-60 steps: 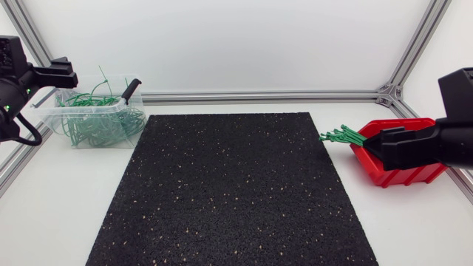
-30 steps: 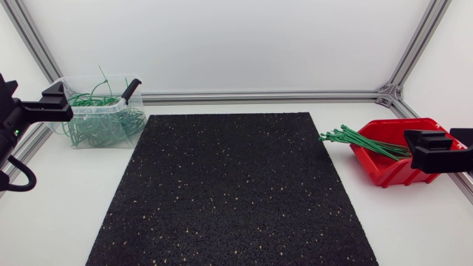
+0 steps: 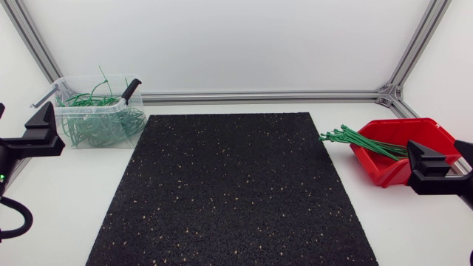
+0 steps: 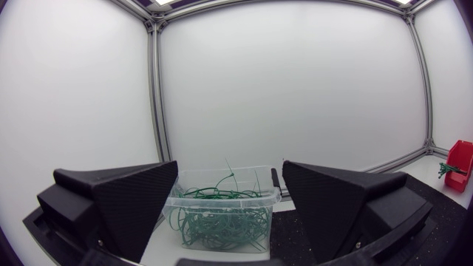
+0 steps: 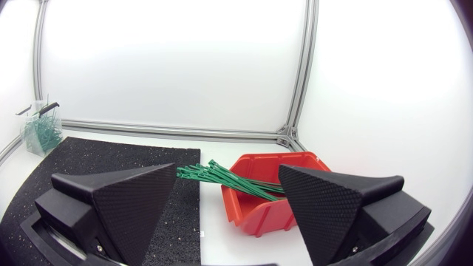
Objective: Take a green cable tie from the red box, thread the tail through the head to close it, then place it in the transparent bin on the left.
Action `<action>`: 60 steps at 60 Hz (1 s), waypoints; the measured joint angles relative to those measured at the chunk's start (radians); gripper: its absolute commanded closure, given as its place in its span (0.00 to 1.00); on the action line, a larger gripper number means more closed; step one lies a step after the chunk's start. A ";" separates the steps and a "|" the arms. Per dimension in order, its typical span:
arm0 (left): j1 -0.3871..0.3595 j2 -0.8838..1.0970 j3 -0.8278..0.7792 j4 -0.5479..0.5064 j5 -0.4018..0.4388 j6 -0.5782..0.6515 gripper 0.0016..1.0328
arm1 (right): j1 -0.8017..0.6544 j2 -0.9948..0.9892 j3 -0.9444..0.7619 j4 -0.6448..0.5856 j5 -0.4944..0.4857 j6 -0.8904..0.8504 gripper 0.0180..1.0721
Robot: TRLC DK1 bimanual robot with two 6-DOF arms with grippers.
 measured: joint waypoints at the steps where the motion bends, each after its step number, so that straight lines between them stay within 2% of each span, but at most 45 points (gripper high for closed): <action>1: -0.002 -0.014 -0.004 -0.007 0.000 -0.001 0.04 | 0.000 -0.004 -0.008 0.008 -0.002 0.000 0.04; 46: -0.085 -0.415 -0.229 -0.348 0.037 -0.087 0.07 | -0.045 -0.209 -0.397 0.370 -0.171 0.035 0.04; 54: -0.098 -0.480 -0.265 -0.417 0.042 -0.106 0.07 | -0.046 -0.221 -0.417 0.380 -0.180 0.039 0.04; 60: -0.103 -0.512 -0.265 -0.421 0.042 -0.110 0.07 | -0.046 -0.222 -0.417 0.381 -0.180 0.039 0.04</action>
